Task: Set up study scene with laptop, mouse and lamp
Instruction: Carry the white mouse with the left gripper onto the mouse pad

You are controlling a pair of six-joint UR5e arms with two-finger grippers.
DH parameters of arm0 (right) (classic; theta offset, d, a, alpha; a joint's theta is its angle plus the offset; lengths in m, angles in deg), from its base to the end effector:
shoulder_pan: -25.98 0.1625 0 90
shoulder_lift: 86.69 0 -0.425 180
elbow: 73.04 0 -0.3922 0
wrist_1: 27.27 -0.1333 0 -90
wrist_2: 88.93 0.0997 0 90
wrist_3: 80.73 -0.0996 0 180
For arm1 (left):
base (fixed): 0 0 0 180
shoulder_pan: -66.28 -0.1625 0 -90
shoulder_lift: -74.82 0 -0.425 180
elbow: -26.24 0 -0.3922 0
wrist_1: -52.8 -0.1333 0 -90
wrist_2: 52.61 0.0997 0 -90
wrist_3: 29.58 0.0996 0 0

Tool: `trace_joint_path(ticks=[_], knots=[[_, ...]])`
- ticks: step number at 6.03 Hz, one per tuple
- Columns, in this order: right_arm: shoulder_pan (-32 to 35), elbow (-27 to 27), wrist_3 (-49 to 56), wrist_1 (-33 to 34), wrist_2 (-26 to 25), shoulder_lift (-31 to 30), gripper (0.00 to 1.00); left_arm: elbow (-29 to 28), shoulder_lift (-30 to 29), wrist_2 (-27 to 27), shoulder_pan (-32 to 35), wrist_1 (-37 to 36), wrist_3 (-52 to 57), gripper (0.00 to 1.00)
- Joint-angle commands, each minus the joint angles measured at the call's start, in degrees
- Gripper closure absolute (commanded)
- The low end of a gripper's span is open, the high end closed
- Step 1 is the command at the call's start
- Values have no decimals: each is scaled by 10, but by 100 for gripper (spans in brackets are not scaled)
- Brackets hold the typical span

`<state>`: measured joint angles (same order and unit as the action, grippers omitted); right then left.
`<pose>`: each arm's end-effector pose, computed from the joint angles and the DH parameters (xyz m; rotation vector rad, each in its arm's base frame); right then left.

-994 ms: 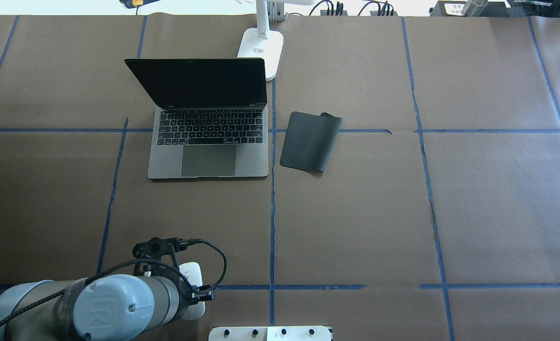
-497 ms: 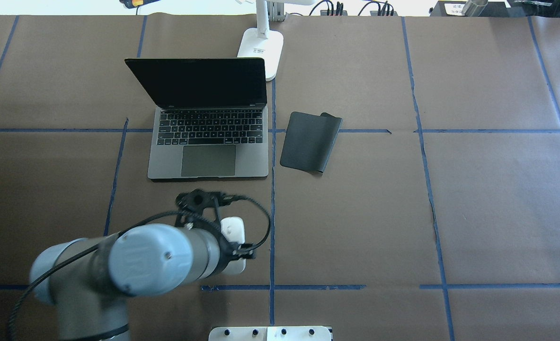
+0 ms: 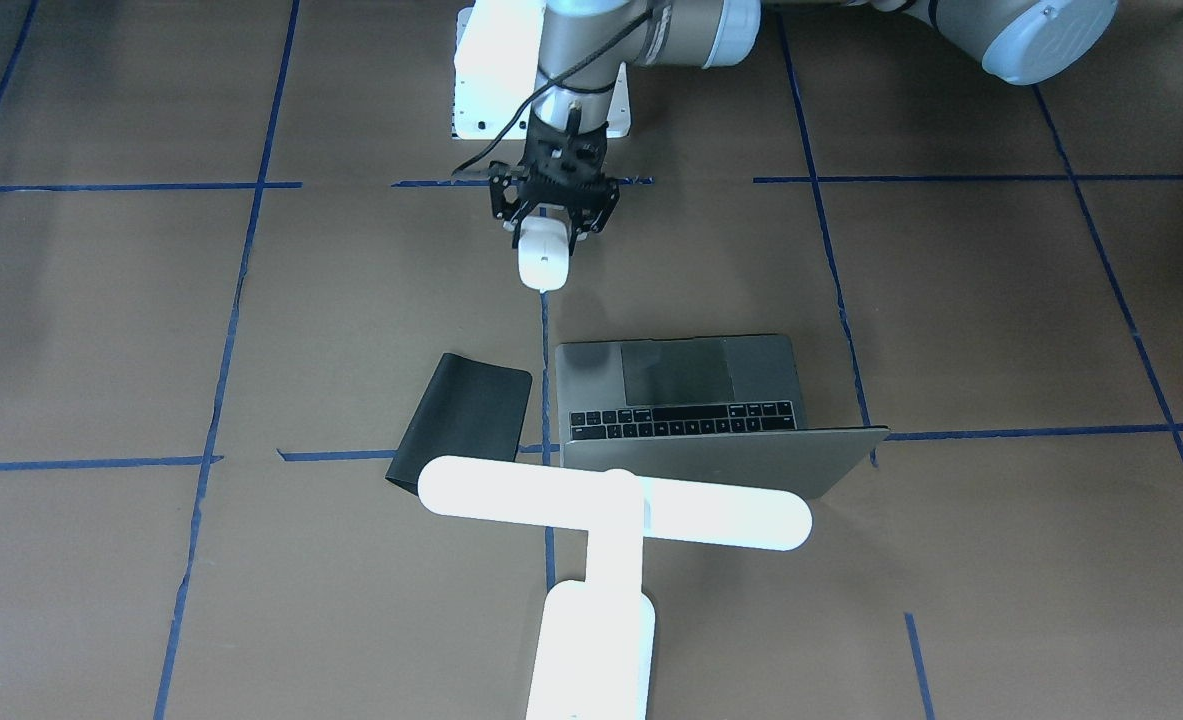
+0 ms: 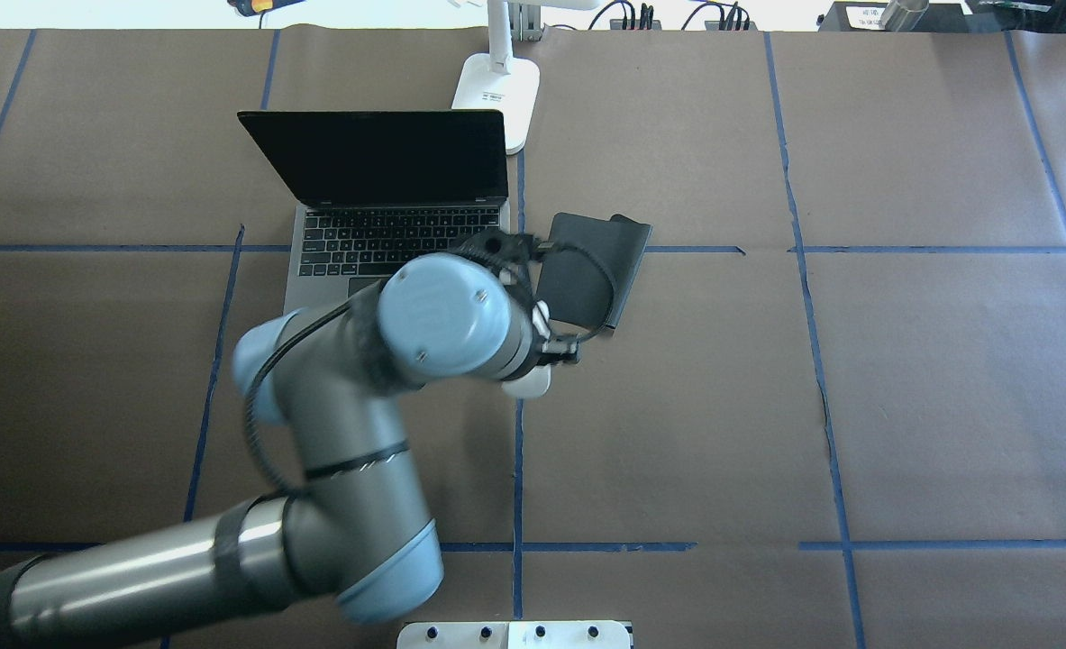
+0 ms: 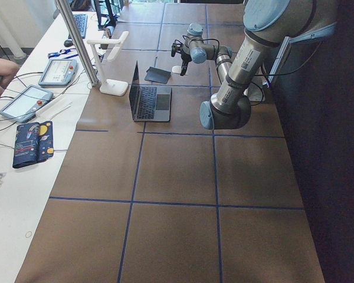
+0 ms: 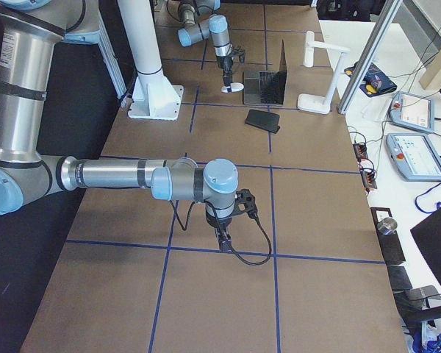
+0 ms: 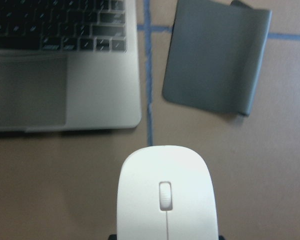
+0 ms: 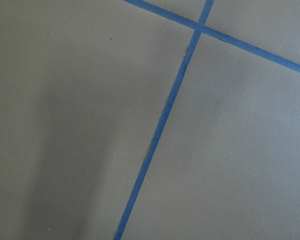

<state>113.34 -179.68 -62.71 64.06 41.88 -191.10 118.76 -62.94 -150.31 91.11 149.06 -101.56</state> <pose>0.0503 -0.3897 0.6327 0.1108 -0.7077 -0.3507 0.5873 -0.4039 0.1178 0.2451 0.9621 -0.0426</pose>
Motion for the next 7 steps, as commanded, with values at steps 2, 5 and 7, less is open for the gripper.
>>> trace_joint_path(ticks=[2, 5, 7], knots=[[0, 7, 0, -2, 2, 0, 0, -343, -192, -29, 46, 137, 31, 92], [0, 7, 0, -2, 3, 0, 0, -437, -233, -30, 47, 165, 56, 25], [0, 7, 0, -2, 7, 0, 0, -435, -233, -40, 52, 165, 48, 0]])
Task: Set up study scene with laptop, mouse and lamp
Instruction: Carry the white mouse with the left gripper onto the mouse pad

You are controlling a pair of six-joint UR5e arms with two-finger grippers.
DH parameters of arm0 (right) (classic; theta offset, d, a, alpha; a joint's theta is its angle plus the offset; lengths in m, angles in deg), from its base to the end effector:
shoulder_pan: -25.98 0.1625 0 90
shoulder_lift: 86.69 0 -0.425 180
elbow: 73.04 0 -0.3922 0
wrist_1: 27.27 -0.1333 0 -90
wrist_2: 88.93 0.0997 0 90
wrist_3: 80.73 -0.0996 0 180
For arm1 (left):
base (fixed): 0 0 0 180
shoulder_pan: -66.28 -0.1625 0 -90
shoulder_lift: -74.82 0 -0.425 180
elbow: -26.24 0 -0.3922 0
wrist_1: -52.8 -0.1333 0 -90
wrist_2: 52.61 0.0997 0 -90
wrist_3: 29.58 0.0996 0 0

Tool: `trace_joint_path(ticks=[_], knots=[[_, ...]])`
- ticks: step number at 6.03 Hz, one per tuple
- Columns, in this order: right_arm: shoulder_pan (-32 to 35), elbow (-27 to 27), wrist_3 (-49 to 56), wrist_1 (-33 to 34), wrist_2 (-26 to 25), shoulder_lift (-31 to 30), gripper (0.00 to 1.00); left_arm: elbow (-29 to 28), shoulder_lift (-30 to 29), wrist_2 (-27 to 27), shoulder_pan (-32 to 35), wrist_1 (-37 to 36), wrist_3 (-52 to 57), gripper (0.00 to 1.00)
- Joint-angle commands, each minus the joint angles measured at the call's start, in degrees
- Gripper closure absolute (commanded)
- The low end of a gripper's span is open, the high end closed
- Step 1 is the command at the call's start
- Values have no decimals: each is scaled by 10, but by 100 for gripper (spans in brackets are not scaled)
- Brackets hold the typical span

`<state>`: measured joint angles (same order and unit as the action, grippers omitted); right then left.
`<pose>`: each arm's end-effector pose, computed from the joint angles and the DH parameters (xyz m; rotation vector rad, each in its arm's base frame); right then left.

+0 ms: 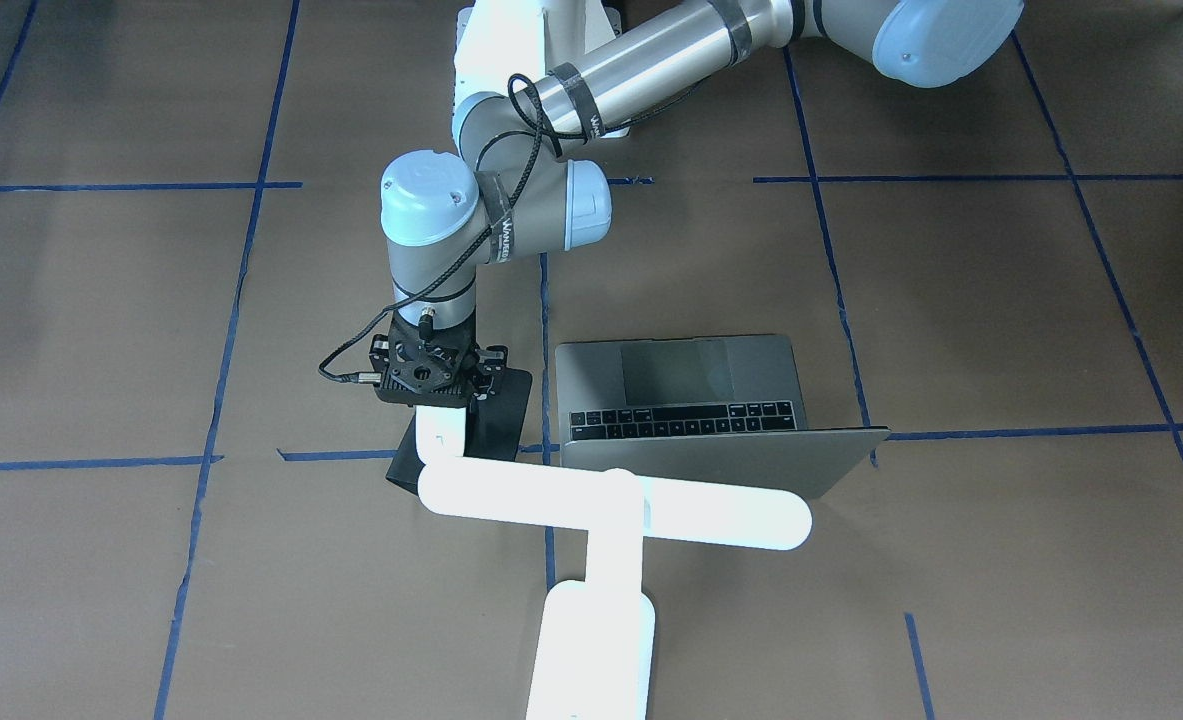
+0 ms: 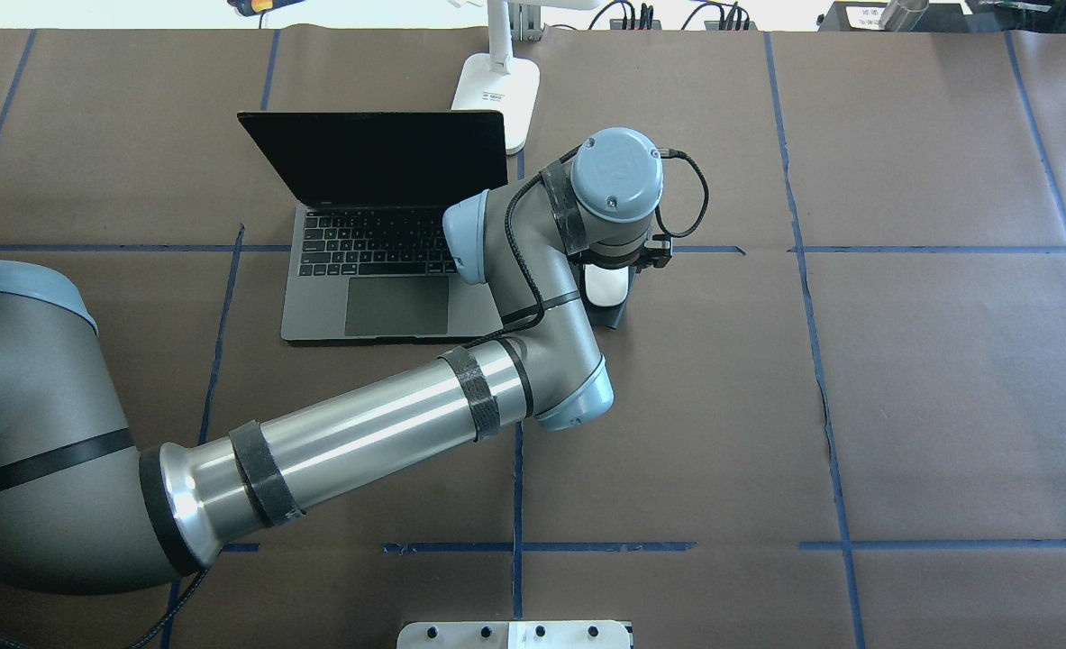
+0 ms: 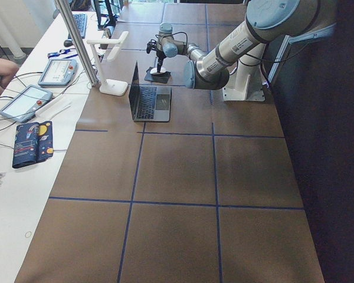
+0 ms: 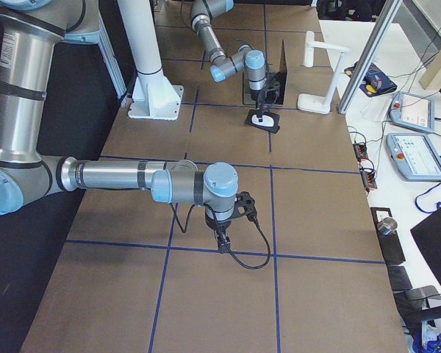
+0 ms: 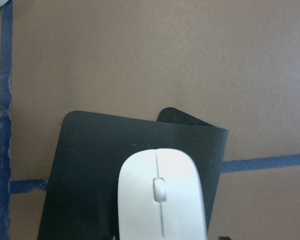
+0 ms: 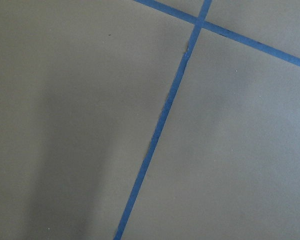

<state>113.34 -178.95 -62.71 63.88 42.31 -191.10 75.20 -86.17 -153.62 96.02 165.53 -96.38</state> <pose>0.0498 -0.3892 0.6381 0.1026 -0.7163 -0.3470 0.7073 -0.5357 0.0851 0.2487 0.8997 -0.0174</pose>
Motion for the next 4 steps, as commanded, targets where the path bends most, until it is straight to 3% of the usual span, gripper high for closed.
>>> trace_joint_path(ticks=[1, 2, 3, 4], knots=[[0, 1, -1, 0, 3, 0, 0, 21, 2, -59, 21, -3, -4, 0], [0, 2, -30, 0, 4, 0, 0, 70, 27, -91, 22, -26, -9, 0], [0, 2, -62, 1, 4, -1, 2, 187, 97, -92, 23, -90, -22, 0], [0, 0, -75, 5, 4, -1, 2, 340, 190, -106, 23, -168, -21, 0]])
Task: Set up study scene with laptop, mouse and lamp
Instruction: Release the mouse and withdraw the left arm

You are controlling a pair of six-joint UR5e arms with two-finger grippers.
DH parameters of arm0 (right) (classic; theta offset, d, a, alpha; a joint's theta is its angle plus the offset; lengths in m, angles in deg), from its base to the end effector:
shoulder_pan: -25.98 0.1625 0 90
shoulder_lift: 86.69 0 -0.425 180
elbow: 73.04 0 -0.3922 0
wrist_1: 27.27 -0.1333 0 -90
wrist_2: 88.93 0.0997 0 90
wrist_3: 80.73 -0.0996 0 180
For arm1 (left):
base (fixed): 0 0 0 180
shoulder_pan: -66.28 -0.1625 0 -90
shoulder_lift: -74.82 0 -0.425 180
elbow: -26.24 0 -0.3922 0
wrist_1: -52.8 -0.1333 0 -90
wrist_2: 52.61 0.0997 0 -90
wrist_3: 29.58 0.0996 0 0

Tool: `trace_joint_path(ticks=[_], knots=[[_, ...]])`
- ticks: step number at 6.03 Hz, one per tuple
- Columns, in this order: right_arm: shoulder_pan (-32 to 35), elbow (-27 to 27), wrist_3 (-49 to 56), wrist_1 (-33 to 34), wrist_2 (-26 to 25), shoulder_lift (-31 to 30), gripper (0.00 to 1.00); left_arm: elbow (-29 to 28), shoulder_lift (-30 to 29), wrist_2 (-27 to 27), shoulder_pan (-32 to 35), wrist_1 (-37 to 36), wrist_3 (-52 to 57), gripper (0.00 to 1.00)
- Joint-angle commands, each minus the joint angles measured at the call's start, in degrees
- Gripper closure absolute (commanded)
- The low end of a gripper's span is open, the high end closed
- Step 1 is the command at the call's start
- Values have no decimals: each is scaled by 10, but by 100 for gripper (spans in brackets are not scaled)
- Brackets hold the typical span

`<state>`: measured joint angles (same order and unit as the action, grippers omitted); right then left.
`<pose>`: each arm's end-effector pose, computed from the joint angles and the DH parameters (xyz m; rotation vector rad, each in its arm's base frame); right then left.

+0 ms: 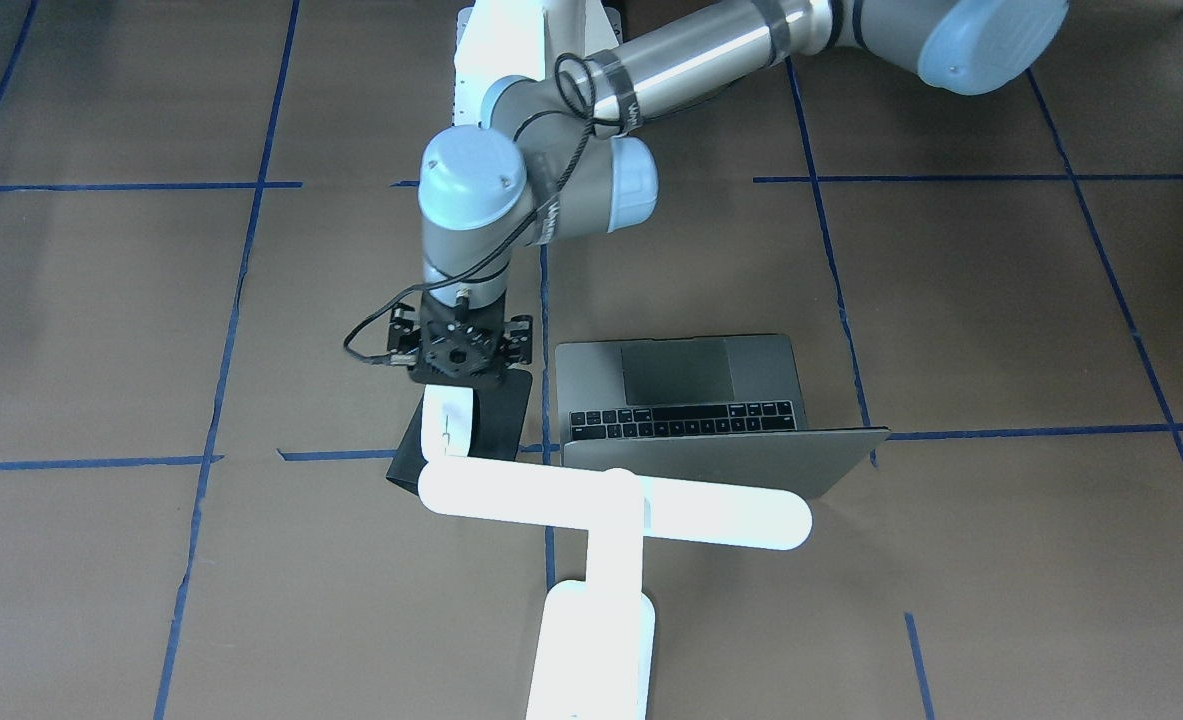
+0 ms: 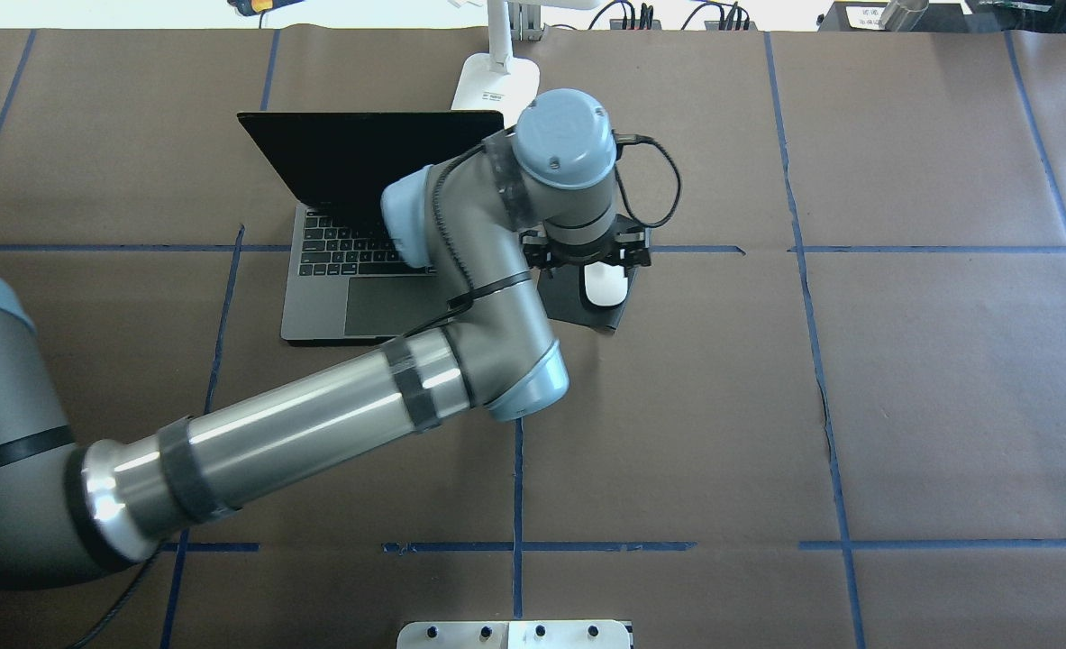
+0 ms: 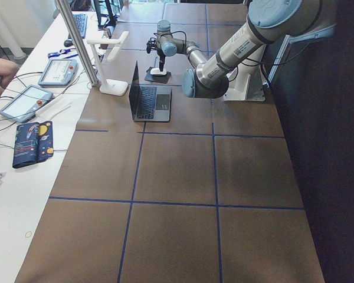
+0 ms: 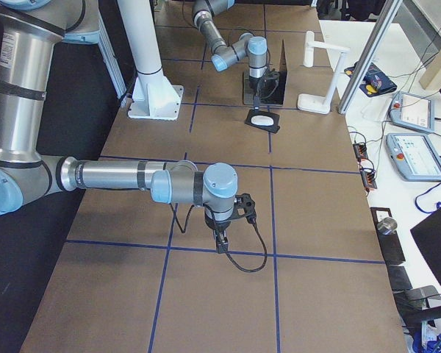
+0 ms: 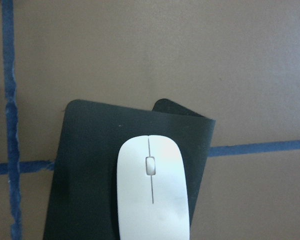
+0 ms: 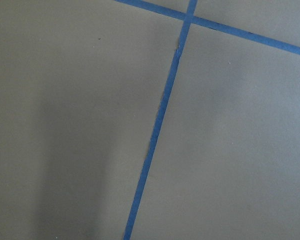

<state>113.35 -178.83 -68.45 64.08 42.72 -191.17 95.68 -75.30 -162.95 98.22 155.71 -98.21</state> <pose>0.0493 -0.3882 0.6395 0.0606 -0.7264 -0.2484 0.6315 -0.5100 0.1023 0.1116 0.9564 -0.0075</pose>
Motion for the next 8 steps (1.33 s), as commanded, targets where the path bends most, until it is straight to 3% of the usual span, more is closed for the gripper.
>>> trace_joint_path(ticks=[1, 2, 4, 6, 8], knots=[[0, -1, -29, 1, 3, 0, 0, 258, 163, -24, 3, -122, 4, 0], [0, 0, -29, -2, 3, 0, 0, 348, 243, -25, 7, -138, 21, 0], [0, 1, -28, -2, 4, 0, 0, 476, 378, -27, 46, -183, 186, 0], [-1, 1, -27, -3, 5, 0, 0, 516, 517, -137, 186, -183, 384, 0], [-1, 1, -24, -4, 4, 0, 0, 499, 612, -182, 343, -185, 607, 0]])
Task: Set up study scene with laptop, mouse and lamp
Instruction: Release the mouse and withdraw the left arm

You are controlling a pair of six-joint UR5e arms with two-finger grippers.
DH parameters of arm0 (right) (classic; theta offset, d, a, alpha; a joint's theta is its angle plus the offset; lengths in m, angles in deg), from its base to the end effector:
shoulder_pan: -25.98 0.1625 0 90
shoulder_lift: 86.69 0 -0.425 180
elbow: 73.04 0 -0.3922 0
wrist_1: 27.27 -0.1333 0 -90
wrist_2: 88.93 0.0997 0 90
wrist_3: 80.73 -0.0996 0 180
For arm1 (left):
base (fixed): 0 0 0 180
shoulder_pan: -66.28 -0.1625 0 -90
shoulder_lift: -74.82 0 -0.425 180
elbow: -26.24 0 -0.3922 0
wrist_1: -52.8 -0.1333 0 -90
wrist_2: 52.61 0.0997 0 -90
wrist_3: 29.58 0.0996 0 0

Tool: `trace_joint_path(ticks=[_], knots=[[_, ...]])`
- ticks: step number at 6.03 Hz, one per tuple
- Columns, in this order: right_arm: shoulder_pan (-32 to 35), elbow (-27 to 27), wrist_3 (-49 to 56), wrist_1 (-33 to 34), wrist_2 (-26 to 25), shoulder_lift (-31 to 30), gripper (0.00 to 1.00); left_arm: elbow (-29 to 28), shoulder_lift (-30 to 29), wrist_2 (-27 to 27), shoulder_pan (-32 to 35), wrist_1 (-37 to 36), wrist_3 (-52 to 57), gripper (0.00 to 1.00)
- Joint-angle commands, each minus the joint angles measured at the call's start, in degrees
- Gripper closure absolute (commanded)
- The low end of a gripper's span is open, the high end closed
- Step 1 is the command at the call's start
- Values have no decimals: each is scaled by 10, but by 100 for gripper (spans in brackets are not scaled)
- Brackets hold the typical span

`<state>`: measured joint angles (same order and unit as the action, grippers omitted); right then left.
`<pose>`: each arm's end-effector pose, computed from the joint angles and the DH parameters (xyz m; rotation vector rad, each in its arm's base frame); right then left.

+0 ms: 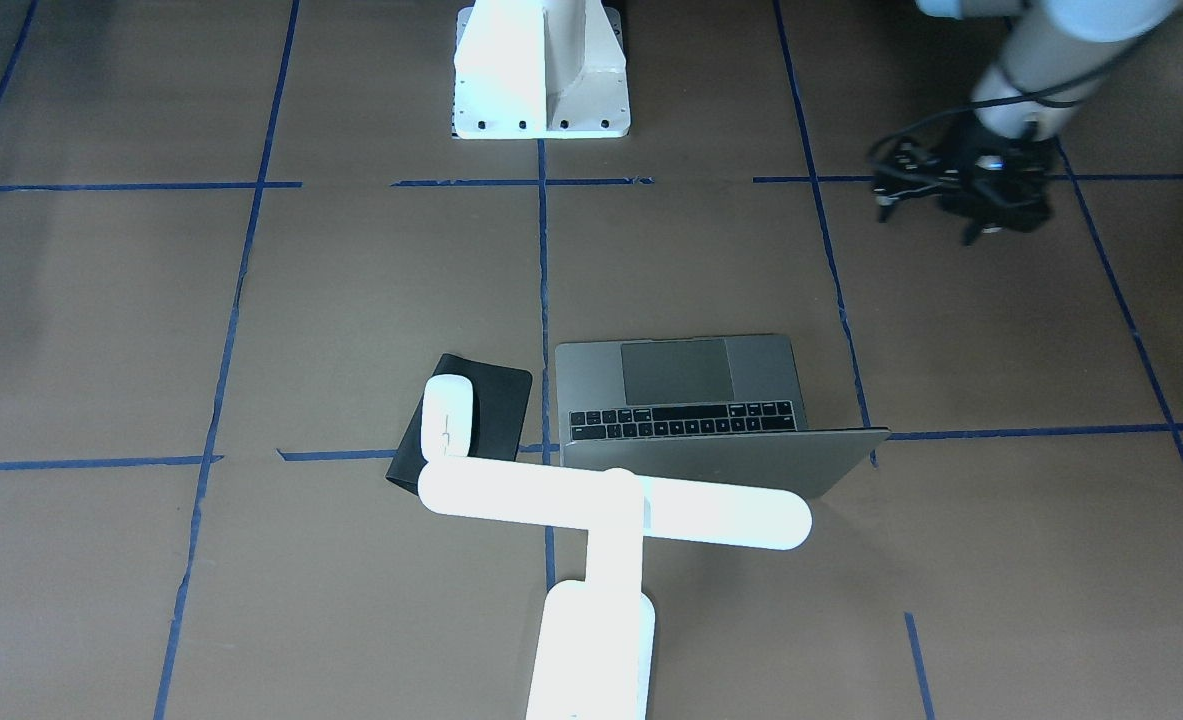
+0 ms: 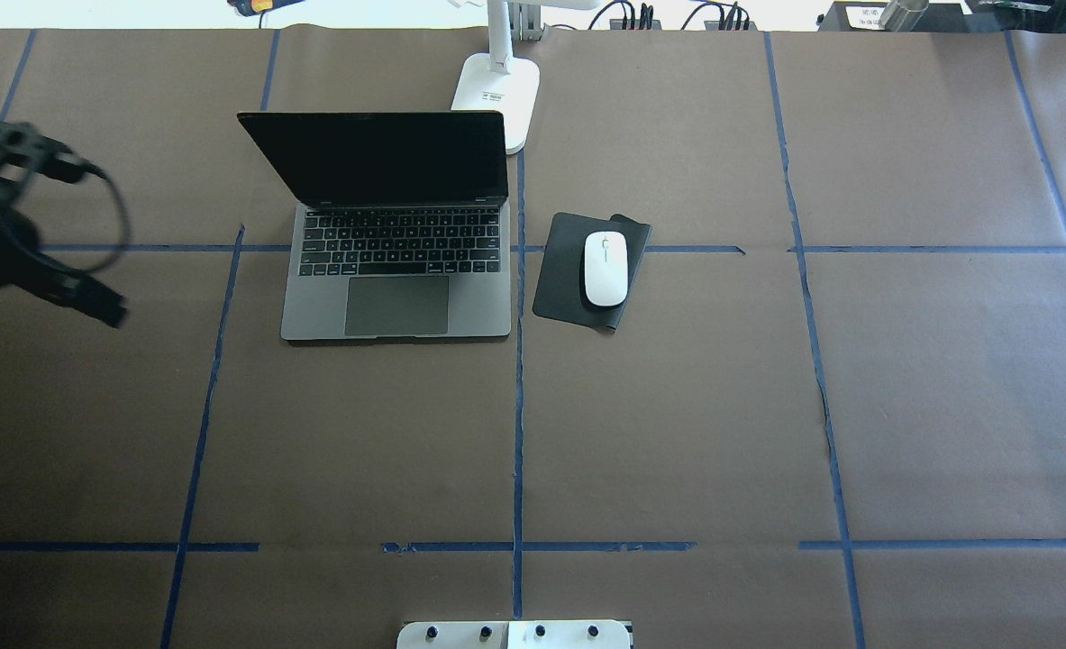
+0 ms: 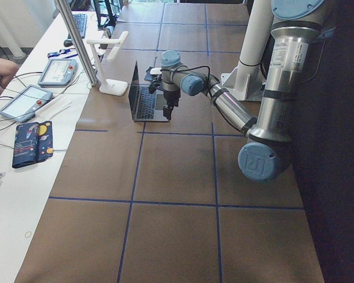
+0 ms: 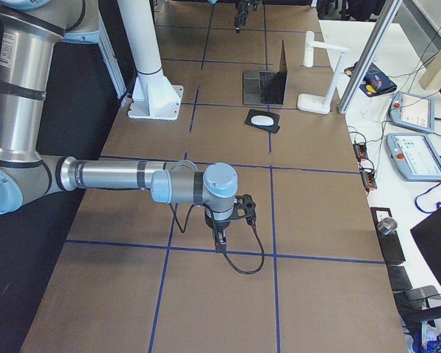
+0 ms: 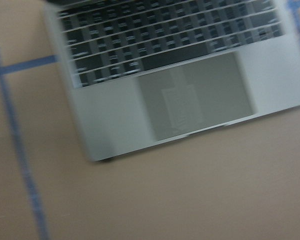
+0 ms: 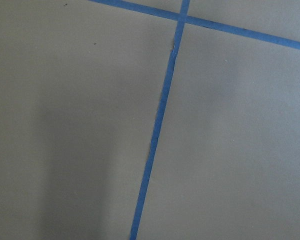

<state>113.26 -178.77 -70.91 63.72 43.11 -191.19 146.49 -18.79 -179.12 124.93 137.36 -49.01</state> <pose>0.0482 -0.3884 0.6391 0.0495 -0.7335 -0.2105 0.1856 -0.4469 0.3911 0.1659 0.7725 0.3551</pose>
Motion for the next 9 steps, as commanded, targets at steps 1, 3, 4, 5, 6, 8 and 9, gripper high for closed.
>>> trace_joint_path(ticks=[1, 3, 4, 5, 6, 8, 9], knots=[[0, 0, 2, 0, 0, -1, 0, -35, 86, -22, 148, -1, 192, 0], [0, 0, 1, 0, 0, -1, 0, -66, 153, -36, 246, -8, 254, 0], [0, 0, 1, 0, 0, -1, 0, -78, 181, -49, 268, -8, 250, 0], [0, 0, 1, 0, 0, -1, 0, -106, 187, -58, 295, -1, 209, 0], [0, -1, 1, -1, 1, -1, 0, -153, 189, -57, 295, -1, 209, 0], [0, 0, 1, -1, 8, -1, 0, -170, 191, -66, 297, 10, 209, 0], [-1, 0, 3, -2, 9, -1, 0, -167, 184, -69, 296, 10, 212, 0]])
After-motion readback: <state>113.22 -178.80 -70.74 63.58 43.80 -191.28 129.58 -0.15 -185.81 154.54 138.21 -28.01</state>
